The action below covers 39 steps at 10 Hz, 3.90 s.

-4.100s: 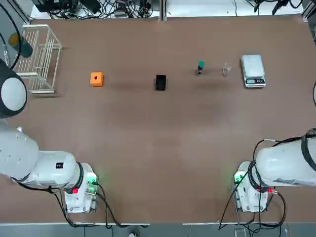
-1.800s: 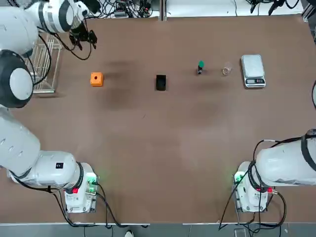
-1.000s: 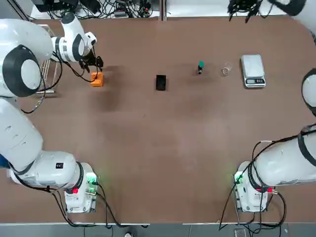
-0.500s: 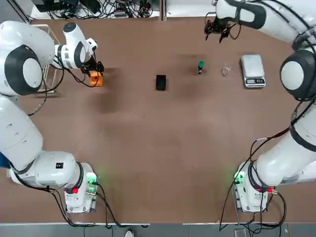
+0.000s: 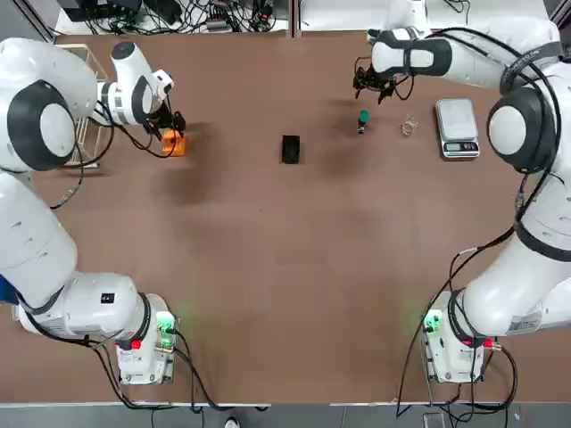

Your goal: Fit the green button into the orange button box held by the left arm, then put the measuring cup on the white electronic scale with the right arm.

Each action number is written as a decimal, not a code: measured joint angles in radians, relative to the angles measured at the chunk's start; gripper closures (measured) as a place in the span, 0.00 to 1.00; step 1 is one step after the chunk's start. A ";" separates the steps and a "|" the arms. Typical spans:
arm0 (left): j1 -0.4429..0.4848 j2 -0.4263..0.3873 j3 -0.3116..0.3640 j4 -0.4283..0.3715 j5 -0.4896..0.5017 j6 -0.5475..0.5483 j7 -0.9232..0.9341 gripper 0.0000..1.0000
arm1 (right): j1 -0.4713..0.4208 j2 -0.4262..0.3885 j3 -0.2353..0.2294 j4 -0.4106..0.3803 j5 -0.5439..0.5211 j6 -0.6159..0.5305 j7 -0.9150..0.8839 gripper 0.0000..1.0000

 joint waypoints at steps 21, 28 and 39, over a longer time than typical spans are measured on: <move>0.000 0.014 -0.003 0.000 0.037 0.019 0.007 0.02 | 0.039 0.002 -0.002 -0.096 -0.087 0.089 0.061 0.34; -0.002 0.026 -0.006 0.000 0.037 0.021 0.005 0.02 | 0.039 0.002 -0.002 -0.100 -0.092 0.092 0.062 0.53; -0.004 0.074 -0.008 0.005 0.037 0.072 0.005 0.14 | 0.040 -0.011 0.035 0.003 -0.093 -0.091 0.100 0.61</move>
